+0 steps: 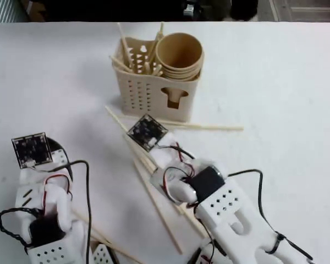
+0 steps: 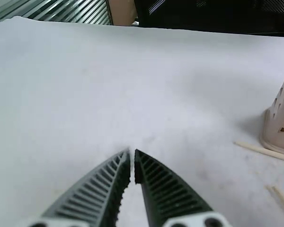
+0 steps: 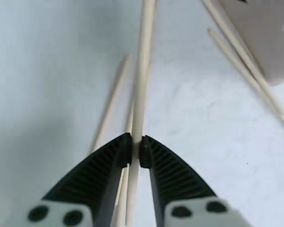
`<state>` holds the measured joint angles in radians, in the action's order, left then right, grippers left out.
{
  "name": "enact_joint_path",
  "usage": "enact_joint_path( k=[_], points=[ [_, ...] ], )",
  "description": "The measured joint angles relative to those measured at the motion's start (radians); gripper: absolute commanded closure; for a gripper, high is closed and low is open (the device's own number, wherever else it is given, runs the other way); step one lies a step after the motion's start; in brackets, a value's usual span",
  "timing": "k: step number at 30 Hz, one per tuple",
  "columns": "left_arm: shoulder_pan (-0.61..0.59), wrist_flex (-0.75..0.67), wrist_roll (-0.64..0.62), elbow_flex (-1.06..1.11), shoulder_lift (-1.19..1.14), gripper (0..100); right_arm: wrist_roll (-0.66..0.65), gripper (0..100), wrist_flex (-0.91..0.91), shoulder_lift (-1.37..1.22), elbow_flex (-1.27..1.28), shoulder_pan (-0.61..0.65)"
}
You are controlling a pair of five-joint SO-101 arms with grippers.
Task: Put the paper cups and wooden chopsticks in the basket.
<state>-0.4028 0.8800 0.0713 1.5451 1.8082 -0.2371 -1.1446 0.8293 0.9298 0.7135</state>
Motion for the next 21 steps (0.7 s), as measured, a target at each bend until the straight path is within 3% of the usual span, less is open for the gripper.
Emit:
enact_joint_path(
  k=[9,15,21],
  points=[
    [0.000,0.000,0.000,0.000,0.000,96,-0.003,97.4,0.037,-0.157,0.054,-0.002],
    [0.000,0.000,0.000,0.000,0.000,96,-0.002,80.0,0.137,-0.402,0.054,-0.002],
    [0.000,0.000,0.000,0.000,0.000,96,-0.002,78.3,0.147,-0.537,0.028,-0.002]
  ],
)
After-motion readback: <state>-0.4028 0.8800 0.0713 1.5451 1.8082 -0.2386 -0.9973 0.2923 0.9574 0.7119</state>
